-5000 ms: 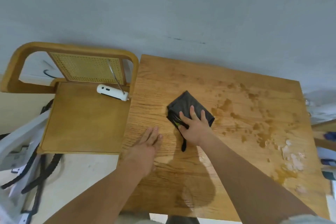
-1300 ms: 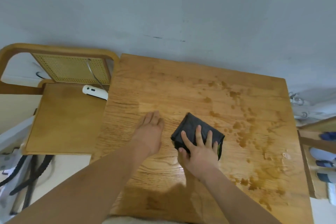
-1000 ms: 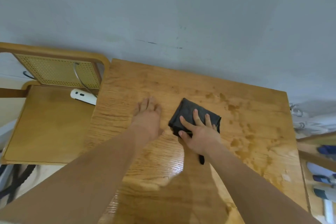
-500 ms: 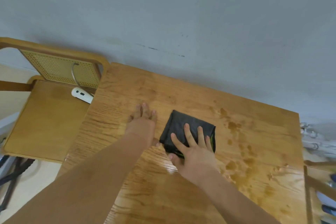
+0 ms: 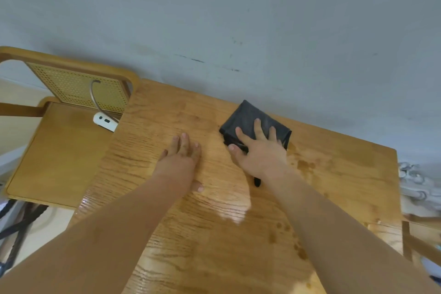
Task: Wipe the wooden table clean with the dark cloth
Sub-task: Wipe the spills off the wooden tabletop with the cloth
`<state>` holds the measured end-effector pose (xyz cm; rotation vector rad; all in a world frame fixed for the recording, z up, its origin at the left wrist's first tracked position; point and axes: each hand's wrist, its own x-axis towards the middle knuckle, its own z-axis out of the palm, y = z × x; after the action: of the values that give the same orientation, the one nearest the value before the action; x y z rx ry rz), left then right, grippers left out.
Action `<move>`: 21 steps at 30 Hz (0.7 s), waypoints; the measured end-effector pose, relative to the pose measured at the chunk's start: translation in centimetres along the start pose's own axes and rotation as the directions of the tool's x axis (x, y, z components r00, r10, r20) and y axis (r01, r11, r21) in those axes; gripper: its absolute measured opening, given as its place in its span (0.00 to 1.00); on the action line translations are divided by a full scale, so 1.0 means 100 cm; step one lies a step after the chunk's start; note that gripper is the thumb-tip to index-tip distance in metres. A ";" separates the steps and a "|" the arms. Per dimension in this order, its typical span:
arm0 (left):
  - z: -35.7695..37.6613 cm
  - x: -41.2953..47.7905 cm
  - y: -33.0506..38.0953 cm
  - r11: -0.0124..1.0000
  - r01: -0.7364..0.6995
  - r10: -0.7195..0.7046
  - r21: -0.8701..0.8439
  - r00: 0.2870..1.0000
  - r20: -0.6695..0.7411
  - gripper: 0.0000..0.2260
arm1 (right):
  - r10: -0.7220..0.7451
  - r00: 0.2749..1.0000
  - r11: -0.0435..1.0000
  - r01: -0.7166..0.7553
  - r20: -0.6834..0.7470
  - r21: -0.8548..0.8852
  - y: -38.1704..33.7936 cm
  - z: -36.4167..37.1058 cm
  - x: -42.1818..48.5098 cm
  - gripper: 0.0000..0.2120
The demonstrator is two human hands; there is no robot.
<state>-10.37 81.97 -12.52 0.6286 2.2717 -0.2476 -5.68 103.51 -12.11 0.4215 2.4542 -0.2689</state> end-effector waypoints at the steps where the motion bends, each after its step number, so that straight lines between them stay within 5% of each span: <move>1: 0.000 0.000 0.001 1.000 0.000 0.000 -0.003 1.000 0.001 0.52 | -0.015 1.000 1.000 0.015 -0.007 -0.021 0.001 0.010 -0.013 0.33; 9: -0.005 0.002 0.005 1.000 0.003 -0.003 0.008 1.000 0.015 0.53 | -0.155 0.987 0.977 0.161 0.050 -0.137 0.003 0.059 -0.096 0.29; 21: -0.005 -0.001 0.003 1.000 0.021 -0.021 0.013 0.999 0.031 0.52 | 0.037 0.961 0.995 -0.062 -0.273 -0.081 0.012 0.012 -0.007 0.24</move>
<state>-10.49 82.40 -12.10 0.6032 2.2492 -0.2800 -3.99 104.12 -12.73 0.5090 2.7061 -0.0835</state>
